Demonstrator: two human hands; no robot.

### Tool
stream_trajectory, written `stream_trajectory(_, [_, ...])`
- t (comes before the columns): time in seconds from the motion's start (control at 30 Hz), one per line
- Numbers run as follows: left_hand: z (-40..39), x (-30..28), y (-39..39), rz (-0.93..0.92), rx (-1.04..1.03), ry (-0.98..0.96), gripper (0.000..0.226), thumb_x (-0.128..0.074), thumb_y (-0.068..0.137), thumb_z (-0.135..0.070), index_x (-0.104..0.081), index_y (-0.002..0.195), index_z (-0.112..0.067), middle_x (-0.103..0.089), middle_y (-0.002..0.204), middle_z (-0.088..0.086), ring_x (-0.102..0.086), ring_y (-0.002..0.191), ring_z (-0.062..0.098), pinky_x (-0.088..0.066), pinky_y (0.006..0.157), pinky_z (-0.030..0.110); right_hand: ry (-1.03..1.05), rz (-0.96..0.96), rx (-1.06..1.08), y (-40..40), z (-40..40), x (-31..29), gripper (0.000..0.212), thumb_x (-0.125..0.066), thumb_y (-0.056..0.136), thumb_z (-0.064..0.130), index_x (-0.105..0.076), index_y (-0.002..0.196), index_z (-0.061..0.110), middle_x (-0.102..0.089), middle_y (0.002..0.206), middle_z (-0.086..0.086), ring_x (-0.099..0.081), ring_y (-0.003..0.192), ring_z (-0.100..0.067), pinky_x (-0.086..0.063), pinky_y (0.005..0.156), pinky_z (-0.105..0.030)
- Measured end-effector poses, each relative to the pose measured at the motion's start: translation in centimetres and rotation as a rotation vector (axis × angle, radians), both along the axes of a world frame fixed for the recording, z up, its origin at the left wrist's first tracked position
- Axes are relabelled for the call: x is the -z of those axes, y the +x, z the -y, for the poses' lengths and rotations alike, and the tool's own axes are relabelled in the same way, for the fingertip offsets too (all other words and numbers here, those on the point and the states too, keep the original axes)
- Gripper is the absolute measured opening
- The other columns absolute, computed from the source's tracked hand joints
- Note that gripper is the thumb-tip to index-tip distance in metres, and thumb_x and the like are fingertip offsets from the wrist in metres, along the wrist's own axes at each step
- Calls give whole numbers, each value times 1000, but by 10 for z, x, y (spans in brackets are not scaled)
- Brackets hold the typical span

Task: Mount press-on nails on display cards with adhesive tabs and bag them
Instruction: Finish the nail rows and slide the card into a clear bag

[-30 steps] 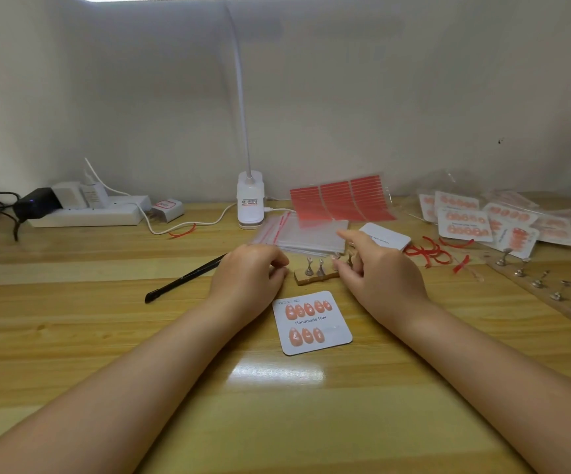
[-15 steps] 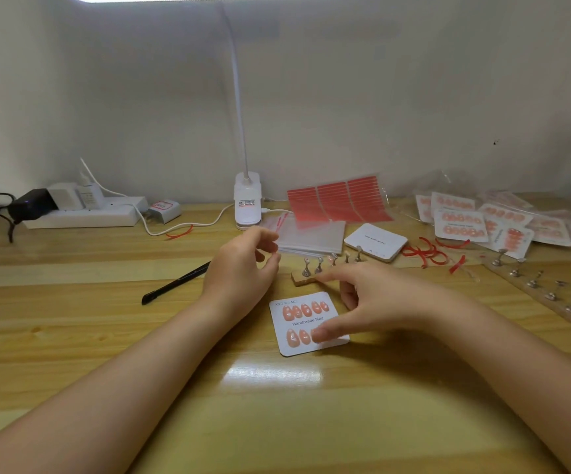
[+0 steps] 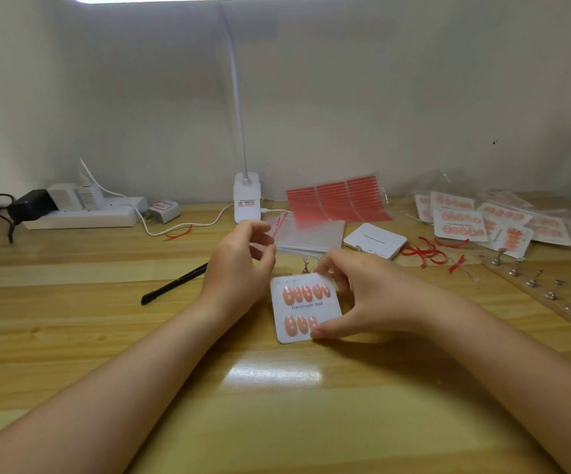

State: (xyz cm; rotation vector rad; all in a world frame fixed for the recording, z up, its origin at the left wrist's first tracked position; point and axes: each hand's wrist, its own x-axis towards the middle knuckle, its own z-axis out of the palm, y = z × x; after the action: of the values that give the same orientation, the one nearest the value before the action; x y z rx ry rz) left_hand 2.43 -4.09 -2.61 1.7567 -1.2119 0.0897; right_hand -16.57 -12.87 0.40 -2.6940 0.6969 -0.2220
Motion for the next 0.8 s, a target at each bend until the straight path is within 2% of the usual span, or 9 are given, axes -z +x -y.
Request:
stream_trajectory(0.07, [1, -2, -3, -76, -10, -36, 25, -63, 92, -14, -57, 115, -19, -62, 96, -13, -60, 78, 1, -45, 67, 9, -80, 74, 9, 0, 0, 2, 72, -75, 55, 71, -41, 112, 42, -48, 96, 25, -50, 88, 4, -41, 63, -17])
stream_trajectory(0.17, [3, -3, -8, -195, 7, -55, 22, -60, 94, -14, -54, 112, -25, -60, 96, -15, -63, 81, 10, -55, 74, 30, -171, 147, 31, 0, 1, 6, 77, -73, 60, 71, -40, 120, 34, -48, 110, 21, -52, 97, 0, -41, 65, -13])
stream_trajectory(0.27, [4, -6, -12, -381, 29, -92, 23, -60, 94, -15, -52, 113, -25, -60, 100, -9, -67, 90, 24, -58, 74, 46, -182, 219, 48, 2, 0, 12, 80, -74, 62, 67, -39, 124, 29, -51, 115, 16, -54, 99, -2, -49, 72, -23])
stream_trajectory(0.33, [5, -7, -12, -499, 21, -96, 24, -59, 95, -18, -52, 117, -24, -60, 102, -4, -68, 91, 26, -60, 66, 45, -141, 258, 49, 5, -5, 17, 80, -76, 62, 64, -38, 124, 30, -50, 107, 19, -52, 92, 0, -46, 71, -21])
stream_trajectory(0.43, [6, -5, -8, -575, -24, -73, 26, -60, 94, -20, -50, 118, -25, -62, 101, -3, -68, 93, 20, -59, 77, 48, -85, 270, 57, 11, -12, 24, 81, -75, 64, 64, -39, 128, 30, -39, 85, 26, -45, 76, 5, -34, 60, -15])
stream_trajectory(0.5, [7, -2, -5, -515, -55, -57, 28, -61, 93, -20, -48, 117, -26, -62, 98, -5, -67, 91, 14, -58, 81, 43, -113, 253, 50, 13, -15, 27, 85, -72, 67, 67, -38, 135, 29, -34, 79, 28, -40, 71, 4, -29, 57, -14])
stream_trajectory(0.63, [7, 3, -10, -220, -77, -27, 37, -63, 92, -14, -47, 125, -20, -58, 96, -8, -61, 78, -3, -46, 56, 9, -124, 275, 48, 10, -15, 23, 94, -58, 64, 79, -39, 140, 27, -41, 75, 26, -43, 65, 6, -30, 56, -16])
stream_trajectory(0.73, [5, 6, -10, -41, -82, 31, 44, -62, 93, -14, -45, 133, -15, -57, 100, -8, -56, 90, 6, -41, 70, 13, -142, 420, 189, 1, -1, 17, 77, -43, 67, 83, -52, 116, 24, -47, 69, 13, -46, 59, -1, -32, 51, -20])
stream_trajectory(0.8, [6, 7, -9, 6, -79, 67, 46, -61, 93, -15, -44, 136, -14, -57, 101, -8, -53, 89, 6, -37, 69, 14, -208, 423, 332, -6, 17, 15, 60, -49, 72, 75, -51, 102, 23, -47, 71, 12, -46, 61, -3, -33, 50, -25])
